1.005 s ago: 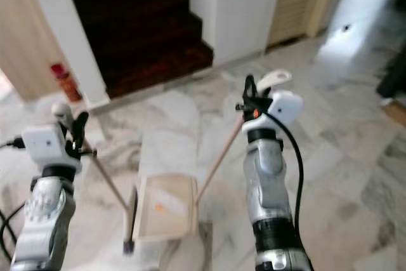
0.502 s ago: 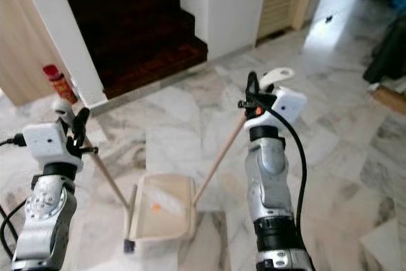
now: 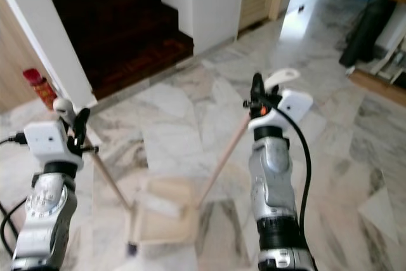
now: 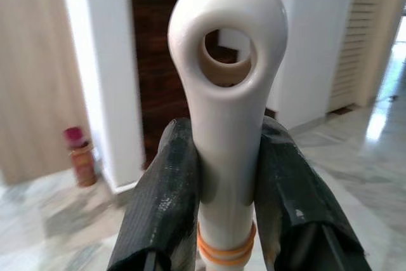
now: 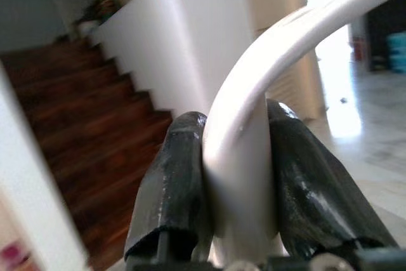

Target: Sweep floor

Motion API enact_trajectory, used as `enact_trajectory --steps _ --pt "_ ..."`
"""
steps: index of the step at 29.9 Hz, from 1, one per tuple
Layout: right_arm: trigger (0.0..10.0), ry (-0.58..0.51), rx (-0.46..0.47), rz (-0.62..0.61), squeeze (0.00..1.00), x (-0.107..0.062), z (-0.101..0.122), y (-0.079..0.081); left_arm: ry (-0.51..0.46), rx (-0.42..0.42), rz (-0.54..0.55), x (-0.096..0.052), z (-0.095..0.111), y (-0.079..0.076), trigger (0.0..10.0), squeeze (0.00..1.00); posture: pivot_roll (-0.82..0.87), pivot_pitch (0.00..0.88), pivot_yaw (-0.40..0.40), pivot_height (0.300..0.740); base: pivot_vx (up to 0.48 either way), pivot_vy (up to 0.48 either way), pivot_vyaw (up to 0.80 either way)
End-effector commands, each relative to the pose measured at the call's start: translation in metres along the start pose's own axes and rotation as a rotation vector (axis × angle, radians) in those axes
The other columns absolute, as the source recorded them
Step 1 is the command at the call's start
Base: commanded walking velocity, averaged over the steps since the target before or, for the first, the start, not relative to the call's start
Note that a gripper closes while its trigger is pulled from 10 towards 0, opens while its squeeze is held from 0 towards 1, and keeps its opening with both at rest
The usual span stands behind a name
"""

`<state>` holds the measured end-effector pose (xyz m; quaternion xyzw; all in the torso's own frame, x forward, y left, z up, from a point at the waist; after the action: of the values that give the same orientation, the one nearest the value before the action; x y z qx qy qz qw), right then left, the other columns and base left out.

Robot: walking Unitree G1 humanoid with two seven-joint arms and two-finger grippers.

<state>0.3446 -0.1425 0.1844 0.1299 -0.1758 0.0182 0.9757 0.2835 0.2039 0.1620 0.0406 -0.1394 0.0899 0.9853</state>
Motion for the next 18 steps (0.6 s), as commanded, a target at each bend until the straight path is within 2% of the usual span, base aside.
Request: enact_trajectory --steps 1,9,10,12,15,18 --pt "10.0 -0.082 0.048 0.007 0.0 0.0061 0.0168 0.0075 -0.053 0.035 0.007 0.003 0.0129 0.0028 10.0 0.0 0.01 0.081 0.019 0.74 0.0 0.48 0.0" --pt "10.0 -0.082 0.055 0.012 0.0 0.0055 0.0164 0.0077 -0.054 0.032 0.001 0.0031 0.0128 0.0017 10.0 0.0 0.01 0.068 0.022 0.74 0.0 0.48 0.0" --pt "10.0 -0.09 0.022 0.01 0.0 0.0055 0.0178 0.0074 -0.054 0.031 0.0 0.0031 0.0129 0.0014 10.0 0.0 0.01 0.068 0.022 0.74 0.0 0.48 0.0" --pt "10.0 -0.099 0.023 0.009 0.0 0.0052 0.0187 0.0078 -0.054 0.031 -0.001 0.0027 0.0128 0.0013 10.0 0.0 0.01 0.062 0.022 0.74 0.0 0.48 0.0" --pt "10.0 -0.108 0.009 0.018 0.0 0.0056 0.0202 0.0088 -0.049 0.032 -0.005 0.0014 0.0116 0.0004 10.0 0.0 0.01 0.053 0.023 0.74 0.0 0.48 0.78" --pt "10.0 -0.098 0.045 -0.002 0.0 0.0062 0.0192 0.0074 -0.049 0.032 -0.002 0.0011 0.0115 0.0007 10.0 0.0 0.01 0.047 0.022 0.74 0.0 0.48 0.41"
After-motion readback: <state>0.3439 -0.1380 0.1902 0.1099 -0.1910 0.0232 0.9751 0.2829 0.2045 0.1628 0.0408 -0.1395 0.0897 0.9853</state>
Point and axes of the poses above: a point about 5 cm out from each wrist's last joint towards the gripper, its own x axis pointing out of the wrist towards the gripper, its own z axis along the axis of the wrist's last joint, y = z × x, the point moved 1 cm from there along x, pointing out of the wrist towards the gripper, and after that the axes turned 3 degrees about x, right-handed, at the moved point
